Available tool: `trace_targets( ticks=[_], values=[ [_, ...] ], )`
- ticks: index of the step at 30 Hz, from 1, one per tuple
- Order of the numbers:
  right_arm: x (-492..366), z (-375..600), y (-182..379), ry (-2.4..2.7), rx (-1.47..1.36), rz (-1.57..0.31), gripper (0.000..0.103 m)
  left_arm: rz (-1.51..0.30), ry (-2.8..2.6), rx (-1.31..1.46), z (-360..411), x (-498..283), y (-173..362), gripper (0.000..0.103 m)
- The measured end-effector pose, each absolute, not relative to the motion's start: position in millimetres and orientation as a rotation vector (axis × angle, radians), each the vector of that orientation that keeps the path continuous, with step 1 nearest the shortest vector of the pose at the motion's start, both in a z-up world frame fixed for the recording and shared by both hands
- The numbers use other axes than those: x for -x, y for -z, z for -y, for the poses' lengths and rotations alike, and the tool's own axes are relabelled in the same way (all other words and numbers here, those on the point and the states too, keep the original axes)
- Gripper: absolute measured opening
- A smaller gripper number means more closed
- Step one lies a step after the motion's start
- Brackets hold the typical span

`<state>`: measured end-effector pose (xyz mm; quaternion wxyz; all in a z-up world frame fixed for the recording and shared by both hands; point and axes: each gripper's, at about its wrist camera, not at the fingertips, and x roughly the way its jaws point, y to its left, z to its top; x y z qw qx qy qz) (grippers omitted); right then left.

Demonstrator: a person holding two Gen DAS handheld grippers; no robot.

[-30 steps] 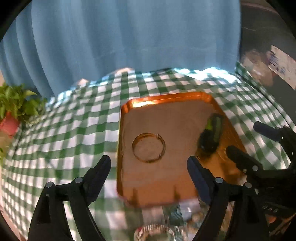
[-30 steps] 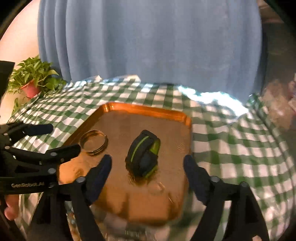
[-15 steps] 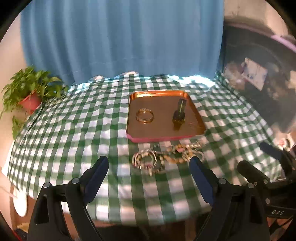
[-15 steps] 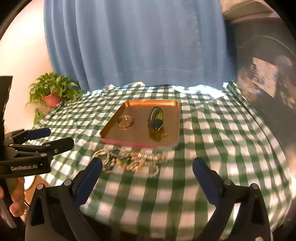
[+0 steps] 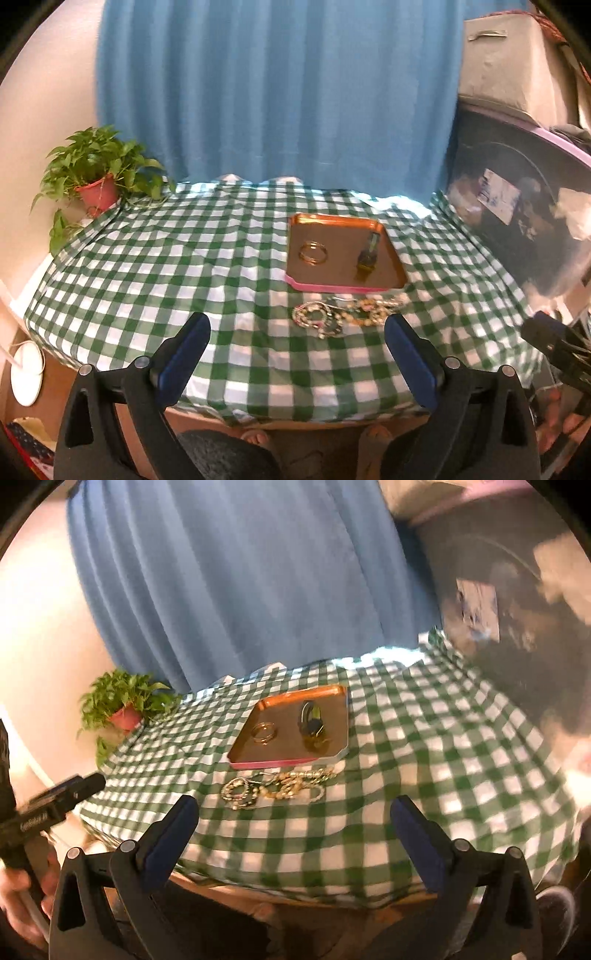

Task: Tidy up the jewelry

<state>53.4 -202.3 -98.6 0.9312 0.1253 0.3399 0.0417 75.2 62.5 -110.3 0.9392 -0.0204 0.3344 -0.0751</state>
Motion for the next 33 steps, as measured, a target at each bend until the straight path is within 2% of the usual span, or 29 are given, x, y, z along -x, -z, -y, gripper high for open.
trace_targets(
  ticks=[9, 11, 12, 13, 15, 16, 17, 20, 23, 28, 33],
  values=[
    [-87.5, 181.4, 139.2, -0.115, -0.121, -0.704, 0.101, -0.749, 0.172, 0.026, -59.7, -130.3, 173.9, 0.095],
    [-97.0, 181.8, 149.5, -0.128, -0.121, -0.723, 0.088, -0.755, 0.196, 0.02, -55.9, -144.5, 187.3, 0.093],
    [-103.5, 182.7, 154.8, -0.135, -0.126, -0.736, 0.085, -0.758, 0.21, 0.016, -54.0, -150.1, 192.6, 0.088],
    [-111.8, 184.1, 161.6, -0.143, -0.135, -0.756, 0.079, -0.766, 0.23, 0.011, -52.2, -158.7, 201.1, 0.074],
    [-127.2, 186.2, 175.6, -0.147, -0.147, -0.789, 0.069, -0.811, 0.259, -0.007, -46.0, -177.9, 218.2, 0.056],
    [-137.9, 186.7, 185.1, -0.152, -0.147, -0.812, 0.058, -0.839, 0.268, -0.016, -42.9, -188.7, 228.5, 0.049],
    [-144.7, 186.7, 191.7, -0.158, -0.146, -0.828, 0.045, -0.856, 0.278, -0.019, -41.3, -197.7, 237.0, 0.046],
    [-167.0, 187.7, 215.2, -0.171, -0.143, -0.885, 0.021, -0.896, 0.286, -0.019, -38.2, -218.8, 257.7, 0.041],
    [-184.4, 188.8, 235.2, -0.179, -0.138, -0.923, 0.02, -0.931, 0.32, 0.005, -34.7, -236.1, 273.5, 0.04],
    [-207.0, 190.1, 258.0, -0.199, -0.188, -0.968, 0.02, -0.922, 0.369, -0.086, -15.2, -256.4, 287.3, 0.026],
    [-217.1, 187.7, 271.8, -0.2, -0.183, -0.966, 0.02, -0.946, 0.446, -0.155, 4.0, -268.6, 292.0, 0.024]
  ],
)
